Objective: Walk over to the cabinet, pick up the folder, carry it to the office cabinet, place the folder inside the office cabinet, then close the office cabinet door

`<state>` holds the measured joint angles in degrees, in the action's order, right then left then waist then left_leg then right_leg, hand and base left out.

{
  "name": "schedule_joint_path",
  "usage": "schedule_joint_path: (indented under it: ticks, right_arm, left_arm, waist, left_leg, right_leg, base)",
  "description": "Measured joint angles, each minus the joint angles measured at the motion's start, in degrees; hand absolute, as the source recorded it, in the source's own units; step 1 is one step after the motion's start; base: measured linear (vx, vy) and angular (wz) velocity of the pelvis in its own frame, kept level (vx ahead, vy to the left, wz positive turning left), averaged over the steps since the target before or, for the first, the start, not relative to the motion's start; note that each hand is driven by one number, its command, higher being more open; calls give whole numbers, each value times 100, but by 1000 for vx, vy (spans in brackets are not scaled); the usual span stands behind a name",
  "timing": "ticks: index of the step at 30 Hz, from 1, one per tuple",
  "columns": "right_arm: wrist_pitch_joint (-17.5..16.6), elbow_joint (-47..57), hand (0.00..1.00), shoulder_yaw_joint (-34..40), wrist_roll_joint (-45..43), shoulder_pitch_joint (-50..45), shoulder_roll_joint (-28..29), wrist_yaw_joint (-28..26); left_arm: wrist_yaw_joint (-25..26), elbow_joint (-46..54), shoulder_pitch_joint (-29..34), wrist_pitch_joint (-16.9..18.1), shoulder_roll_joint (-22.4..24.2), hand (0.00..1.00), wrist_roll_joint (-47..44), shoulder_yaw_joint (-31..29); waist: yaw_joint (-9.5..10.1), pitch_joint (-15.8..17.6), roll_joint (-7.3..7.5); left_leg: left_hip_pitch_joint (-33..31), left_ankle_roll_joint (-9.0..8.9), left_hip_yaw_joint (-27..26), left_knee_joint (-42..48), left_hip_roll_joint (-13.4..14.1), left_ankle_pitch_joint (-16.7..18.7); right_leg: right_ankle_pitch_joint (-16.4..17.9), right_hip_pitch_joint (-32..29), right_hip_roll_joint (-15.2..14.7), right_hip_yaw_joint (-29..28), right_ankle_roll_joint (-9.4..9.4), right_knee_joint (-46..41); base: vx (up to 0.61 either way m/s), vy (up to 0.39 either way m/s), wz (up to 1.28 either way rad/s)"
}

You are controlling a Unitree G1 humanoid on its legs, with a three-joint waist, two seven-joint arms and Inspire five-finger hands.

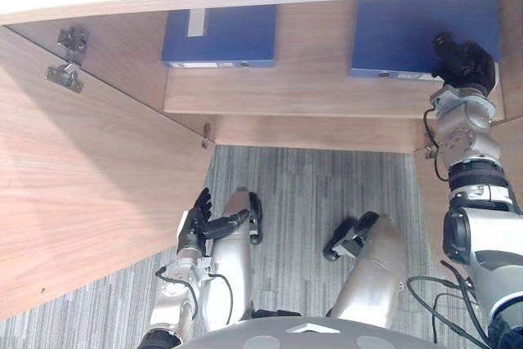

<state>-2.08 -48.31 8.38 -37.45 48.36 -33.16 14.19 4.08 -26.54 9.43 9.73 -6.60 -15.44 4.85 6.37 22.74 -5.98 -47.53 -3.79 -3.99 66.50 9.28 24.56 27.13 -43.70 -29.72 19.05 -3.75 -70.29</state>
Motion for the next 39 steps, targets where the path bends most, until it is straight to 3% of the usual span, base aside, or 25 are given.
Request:
schedule_joint_path:
  ticks: [20,27,33,39]
  right_arm:
    - [38,77,0,-128,14,162,-11,-23]
    - [-68,2305,0,-578,115,-556,61,-269]
    - [-223,3405,0,-585,302,-1375,217,-523]
    - [-249,4275,0,-562,322,-2224,400,-672]
  left_arm:
    - [-34,11,2,-3,0,100,15,-2]
    - [-60,64,19,-1,-16,100,63,125]
    - [-52,116,32,3,-48,100,290,117]
    - [-48,54,36,4,-54,100,599,121]
  waist:
    - [-3,1,1]
    - [-9,28,39]
    - [-4,68,122]
    - [-18,63,178]
  left_leg:
    - [18,0,0,15,114,-1]
    - [228,-37,-69,-46,246,-11]
    - [427,-106,-108,-203,331,-41]
    - [813,-57,-272,-658,333,-144]
  right_leg:
    - [-26,19,121,13,41,40]
    - [-62,123,297,-64,62,118]
    - [-112,318,401,-7,103,304]
    - [-391,675,496,70,66,872]
  base:
    - [-2,-1,-1]
    - [-17,-10,-10]
    - [-3,-12,-7]
    - [47,40,-6]
